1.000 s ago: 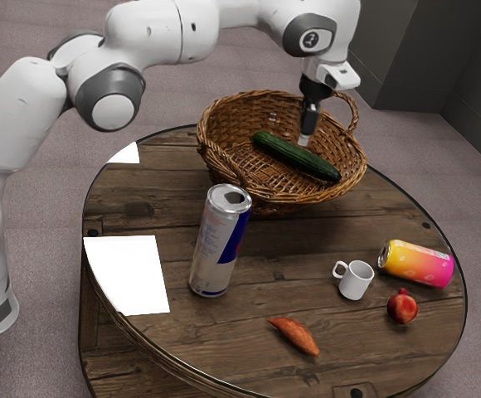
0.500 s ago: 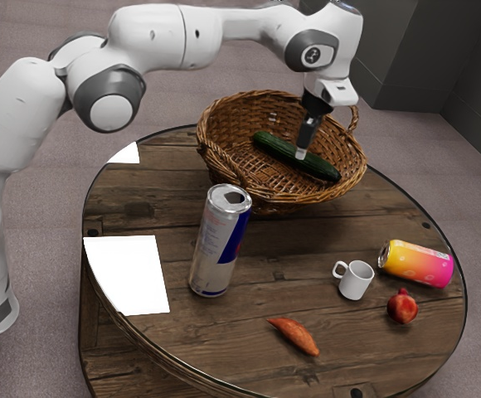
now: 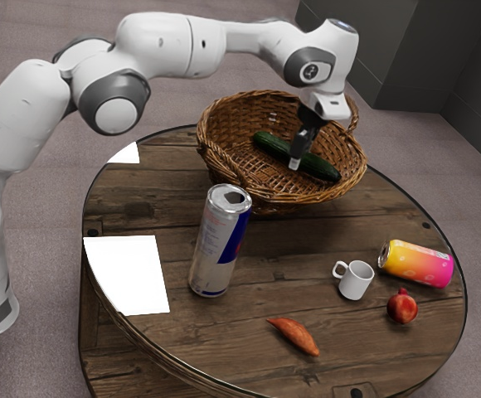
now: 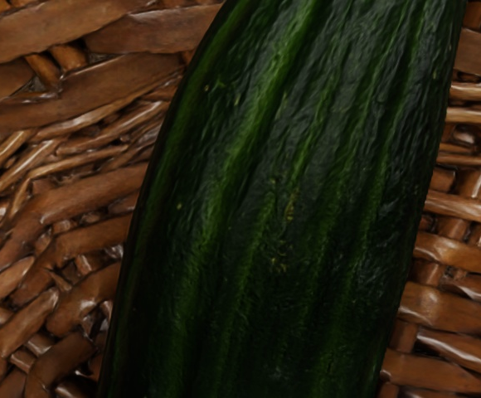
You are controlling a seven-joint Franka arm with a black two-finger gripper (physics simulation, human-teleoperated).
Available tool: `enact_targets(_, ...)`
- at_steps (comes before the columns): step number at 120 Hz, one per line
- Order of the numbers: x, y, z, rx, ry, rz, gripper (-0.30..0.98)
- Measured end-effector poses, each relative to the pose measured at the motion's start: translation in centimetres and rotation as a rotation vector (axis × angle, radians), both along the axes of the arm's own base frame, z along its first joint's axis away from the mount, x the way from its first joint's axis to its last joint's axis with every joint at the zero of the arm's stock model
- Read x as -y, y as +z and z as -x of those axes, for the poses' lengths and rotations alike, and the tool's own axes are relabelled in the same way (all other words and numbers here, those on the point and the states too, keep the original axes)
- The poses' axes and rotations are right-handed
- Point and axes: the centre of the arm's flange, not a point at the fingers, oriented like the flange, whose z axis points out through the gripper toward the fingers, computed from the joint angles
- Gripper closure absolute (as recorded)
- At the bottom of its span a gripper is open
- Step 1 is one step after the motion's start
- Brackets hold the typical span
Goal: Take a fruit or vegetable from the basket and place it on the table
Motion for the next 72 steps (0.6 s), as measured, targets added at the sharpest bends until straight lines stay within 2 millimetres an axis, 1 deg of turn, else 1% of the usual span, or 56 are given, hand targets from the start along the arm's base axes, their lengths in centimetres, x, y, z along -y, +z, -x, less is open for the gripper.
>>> enact_targets(14,0.0,-0.7,-0.2,-0.003,-0.012,0.0,0.01)
enact_targets(24,-0.1,-0.8,-0.3,-0.003,-0.014,0.0,0.18)
enact_targets(36,-0.8,-1.1,-0.3,-0.003,-0.002,0.002,0.37)
enact_targets(41,-0.9,-1.3,-0.3,-0.003,0.002,0.007,0.42)
enact_targets(51,-0.9,-1.3,-0.3,0.006,0.005,0.013,0.47)
enact_targets(57,-0.7,-0.7,-0.3,0.017,0.004,0.015,0.5)
enact_targets(62,-0.5,0.5,0.0,0.036,0.003,0.015,0.5)
enact_targets(66,-0.5,1.9,0.3,0.056,0.003,0.013,0.51)
enact_targets(72,-0.4,4.9,1.2,0.099,0.002,0.009,0.51)
